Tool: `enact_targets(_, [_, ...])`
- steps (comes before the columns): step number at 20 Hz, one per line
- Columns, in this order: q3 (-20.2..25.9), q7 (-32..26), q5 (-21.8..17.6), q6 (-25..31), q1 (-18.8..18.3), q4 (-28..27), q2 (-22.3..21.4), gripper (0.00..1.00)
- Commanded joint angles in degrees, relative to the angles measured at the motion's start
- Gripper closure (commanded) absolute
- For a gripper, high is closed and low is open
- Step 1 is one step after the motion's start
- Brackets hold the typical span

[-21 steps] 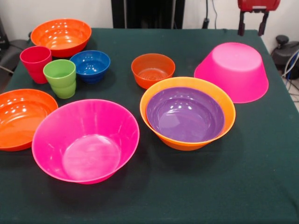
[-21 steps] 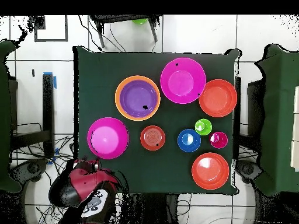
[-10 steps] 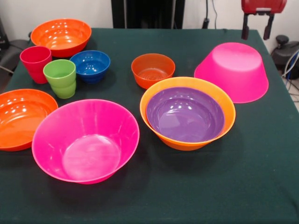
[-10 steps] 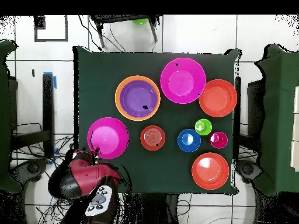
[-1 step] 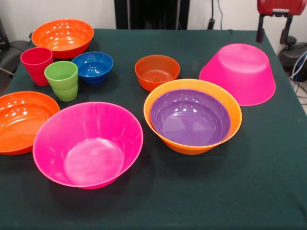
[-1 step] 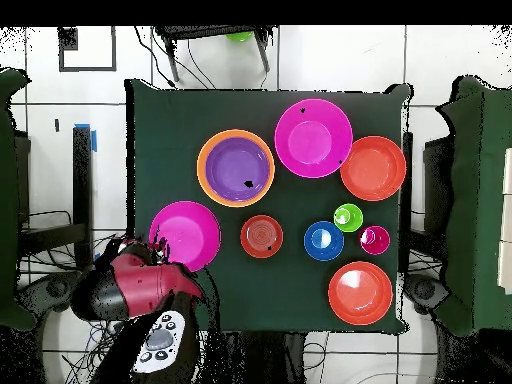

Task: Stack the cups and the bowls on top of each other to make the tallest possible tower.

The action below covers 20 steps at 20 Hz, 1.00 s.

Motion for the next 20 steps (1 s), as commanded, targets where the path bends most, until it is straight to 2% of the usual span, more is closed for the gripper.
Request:
enact_targets(1, [0.19, 8.68, 3.38, 10.34, 2.49, -5.09, 0.22, 0.0])
enact_targets(4, [-0.2, 9.12, 3.47, 7.83, 3.15, -4.97, 1.24, 0.0])
enact_targets(9, [-3.7, 9.67, 4.53, 4.68, 5.23, -8.39, 4.93, 0.0])
enact_targets(14, [-11.06, 11.21, 7.09, 5.52, 9.06, -14.38, 9.6, 0.0])
enact_targets(20, [-12.53, 9.07, 8.01, 6.74, 8.33, -19.13, 12.1, 0.0])
